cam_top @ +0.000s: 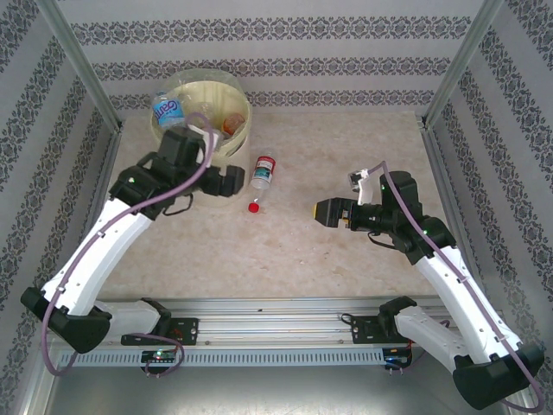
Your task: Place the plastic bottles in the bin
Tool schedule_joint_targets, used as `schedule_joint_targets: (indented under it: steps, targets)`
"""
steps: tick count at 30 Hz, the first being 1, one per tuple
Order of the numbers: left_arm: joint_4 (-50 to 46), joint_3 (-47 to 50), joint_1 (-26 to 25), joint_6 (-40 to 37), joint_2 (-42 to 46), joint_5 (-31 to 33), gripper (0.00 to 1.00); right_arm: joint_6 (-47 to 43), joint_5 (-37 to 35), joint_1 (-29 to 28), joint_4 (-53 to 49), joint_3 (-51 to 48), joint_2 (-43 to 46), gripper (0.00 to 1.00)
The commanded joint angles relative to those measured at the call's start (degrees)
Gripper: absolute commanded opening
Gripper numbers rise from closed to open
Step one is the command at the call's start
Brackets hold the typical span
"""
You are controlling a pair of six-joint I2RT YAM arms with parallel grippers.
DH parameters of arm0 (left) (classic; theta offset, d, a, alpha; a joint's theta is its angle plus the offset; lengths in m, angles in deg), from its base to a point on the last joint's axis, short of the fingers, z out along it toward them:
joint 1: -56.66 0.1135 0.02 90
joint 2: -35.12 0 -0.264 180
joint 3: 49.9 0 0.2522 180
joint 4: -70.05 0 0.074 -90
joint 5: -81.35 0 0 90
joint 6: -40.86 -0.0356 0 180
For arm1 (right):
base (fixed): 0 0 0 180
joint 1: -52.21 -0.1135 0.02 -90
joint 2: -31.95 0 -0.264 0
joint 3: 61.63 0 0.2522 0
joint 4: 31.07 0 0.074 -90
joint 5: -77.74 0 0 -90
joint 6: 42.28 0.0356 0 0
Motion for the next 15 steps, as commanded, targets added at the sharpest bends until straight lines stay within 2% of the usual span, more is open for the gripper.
schedule_joint_targets:
  steps: [1,7,12,15]
  targets:
    - [3.35,2.49,-5.26,-0.60,0.66,6.94,1.00,1.01,-0.30,-0.63,1.70,0.11,-0.23,0.98]
    - [7.61,5.19,-12.13,5.57,-6.45,14.68,0.98,1.35,-2.68,-0.66,1.43,-0.51,0.81,0.98]
    - [9.84,4.16,-12.39,8.82,-14.62,17.76,0.96,0.78,-3.55,-0.71,-0.49,-0.77,1.84,0.98]
    - [9.39,1.21,-12.21,10.19,-20.10,18.51,0.94,0.07,-6.64,-0.69,-2.72,-0.76,2.83,0.98]
